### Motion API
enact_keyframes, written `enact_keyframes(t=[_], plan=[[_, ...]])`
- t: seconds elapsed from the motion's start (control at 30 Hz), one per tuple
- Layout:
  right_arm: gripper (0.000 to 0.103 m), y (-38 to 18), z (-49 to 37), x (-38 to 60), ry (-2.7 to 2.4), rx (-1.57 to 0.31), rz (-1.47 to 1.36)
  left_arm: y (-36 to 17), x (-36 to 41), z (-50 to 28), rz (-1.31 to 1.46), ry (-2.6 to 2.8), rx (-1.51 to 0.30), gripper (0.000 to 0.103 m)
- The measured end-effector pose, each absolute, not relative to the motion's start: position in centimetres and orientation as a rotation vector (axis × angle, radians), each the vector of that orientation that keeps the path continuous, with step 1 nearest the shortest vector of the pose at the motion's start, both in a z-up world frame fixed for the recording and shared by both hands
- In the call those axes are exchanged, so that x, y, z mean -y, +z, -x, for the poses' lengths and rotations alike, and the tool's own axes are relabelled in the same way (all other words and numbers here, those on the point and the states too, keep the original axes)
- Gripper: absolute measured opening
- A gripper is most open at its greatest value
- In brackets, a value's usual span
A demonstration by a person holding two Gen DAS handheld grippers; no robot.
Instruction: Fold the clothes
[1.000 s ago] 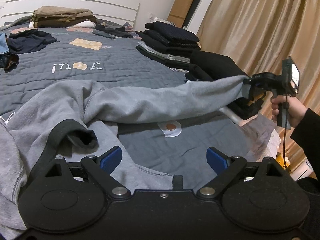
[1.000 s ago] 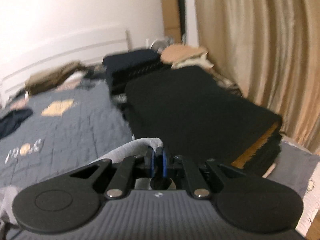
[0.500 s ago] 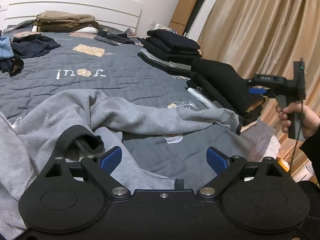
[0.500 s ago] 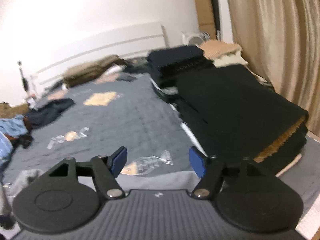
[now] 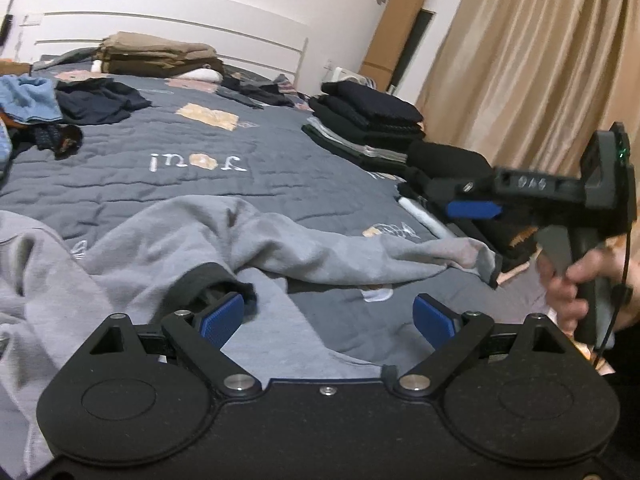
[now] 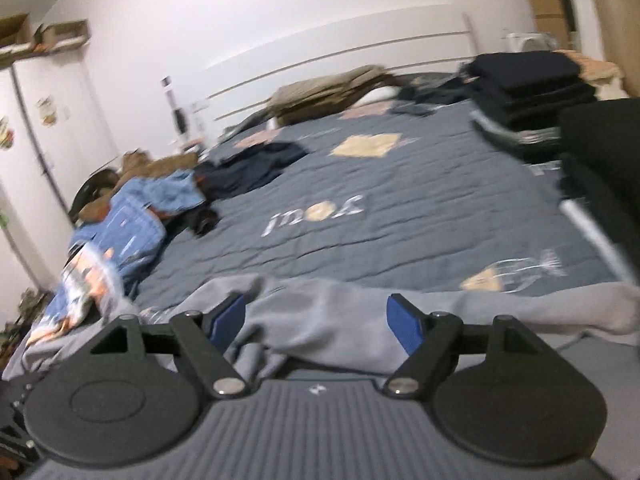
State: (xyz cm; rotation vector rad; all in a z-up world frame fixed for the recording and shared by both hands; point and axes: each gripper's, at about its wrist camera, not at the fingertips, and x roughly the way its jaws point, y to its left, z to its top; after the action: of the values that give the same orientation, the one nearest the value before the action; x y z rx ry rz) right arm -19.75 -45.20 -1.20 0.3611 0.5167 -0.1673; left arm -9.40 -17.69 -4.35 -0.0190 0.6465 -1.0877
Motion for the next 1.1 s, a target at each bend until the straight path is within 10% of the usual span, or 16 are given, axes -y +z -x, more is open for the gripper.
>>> enact_keyframes(t=[1.1], plan=[[0.077,-7.4,9.1,33.7,0.101,-0.710,-0.153,-6.2,8.4,5.3,-0.227,-0.922,-0.585,0.084]])
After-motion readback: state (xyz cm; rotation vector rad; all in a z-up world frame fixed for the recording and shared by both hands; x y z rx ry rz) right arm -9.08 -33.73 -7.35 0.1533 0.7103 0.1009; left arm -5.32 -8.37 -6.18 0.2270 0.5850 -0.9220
